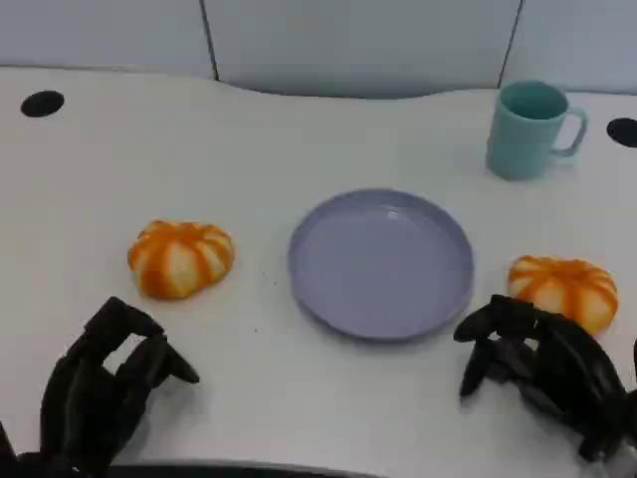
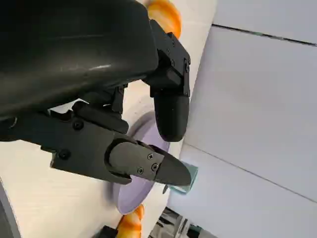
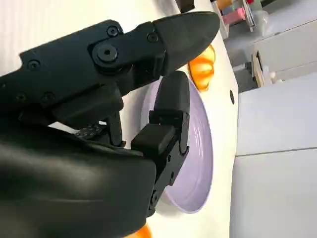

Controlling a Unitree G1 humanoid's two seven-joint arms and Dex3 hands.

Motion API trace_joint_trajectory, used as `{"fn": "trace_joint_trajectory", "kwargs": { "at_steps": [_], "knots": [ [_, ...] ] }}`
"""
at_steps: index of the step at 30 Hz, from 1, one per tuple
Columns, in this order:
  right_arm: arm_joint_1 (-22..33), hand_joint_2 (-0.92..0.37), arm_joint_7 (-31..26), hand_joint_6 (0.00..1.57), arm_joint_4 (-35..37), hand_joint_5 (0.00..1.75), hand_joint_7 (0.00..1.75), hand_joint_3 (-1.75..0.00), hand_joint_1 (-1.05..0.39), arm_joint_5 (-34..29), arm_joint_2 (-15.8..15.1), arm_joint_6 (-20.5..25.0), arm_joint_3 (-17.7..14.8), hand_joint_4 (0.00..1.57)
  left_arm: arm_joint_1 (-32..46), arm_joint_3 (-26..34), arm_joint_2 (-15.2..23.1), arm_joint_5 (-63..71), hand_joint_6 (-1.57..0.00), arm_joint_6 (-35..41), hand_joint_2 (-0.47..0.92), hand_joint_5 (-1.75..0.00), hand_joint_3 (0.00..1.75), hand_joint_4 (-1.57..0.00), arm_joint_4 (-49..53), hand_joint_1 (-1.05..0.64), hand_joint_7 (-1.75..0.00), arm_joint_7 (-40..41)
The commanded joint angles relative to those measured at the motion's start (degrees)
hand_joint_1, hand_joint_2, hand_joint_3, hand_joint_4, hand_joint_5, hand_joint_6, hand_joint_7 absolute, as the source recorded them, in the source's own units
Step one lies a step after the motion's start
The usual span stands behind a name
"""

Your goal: Grasp the bread from the table and place it into the plate.

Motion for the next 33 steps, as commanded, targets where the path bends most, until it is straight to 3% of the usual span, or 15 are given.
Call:
{"fn": "trace_joint_trajectory", "kwargs": {
  "at_steps": [1, 26, 29, 33],
  "knots": [
    [1.23, -0.92, 0.03, 0.70, 1.62, 1.55, 1.06, -0.13, -0.51, -0.35, -1.04, 1.49, -0.04, 0.65, -0.56, 0.27, 1.13, 0.38, -0.40, -0.63, 0.88, -1.75, 0.00, -0.58, 0.35, -0.64, -1.75, 0.31],
    [1.55, -0.92, 0.22, 0.71, 0.80, 1.56, 1.05, -0.13, -0.52, 0.08, -0.75, 2.34, -0.21, 0.66, -0.61, 0.21, 1.25, 0.49, -0.38, -1.68, 0.89, -1.75, 0.01, -0.57, 0.85, -0.63, -1.73, 0.12],
    [1.56, -0.92, 0.19, 0.71, 1.10, 1.57, 1.06, -0.15, -0.51, 0.17, -0.59, 1.95, -0.35, 0.66, -0.67, 0.12, 1.21, 0.90, -0.35, -2.41, 0.90, -1.75, 0.01, -0.49, 0.08, -0.64, -1.67, 0.83],
    [1.69, -0.92, 0.03, 0.71, 0.59, 1.56, 1.06, -0.16, -0.51, 0.21, -0.59, 2.39, -0.29, 0.66, -0.60, -1.06, 1.54, 4.17, -0.36, -7.35, 0.92, -1.75, 0.06, -0.39, -1.29, -0.63, -1.44, 2.12]
  ]
}}
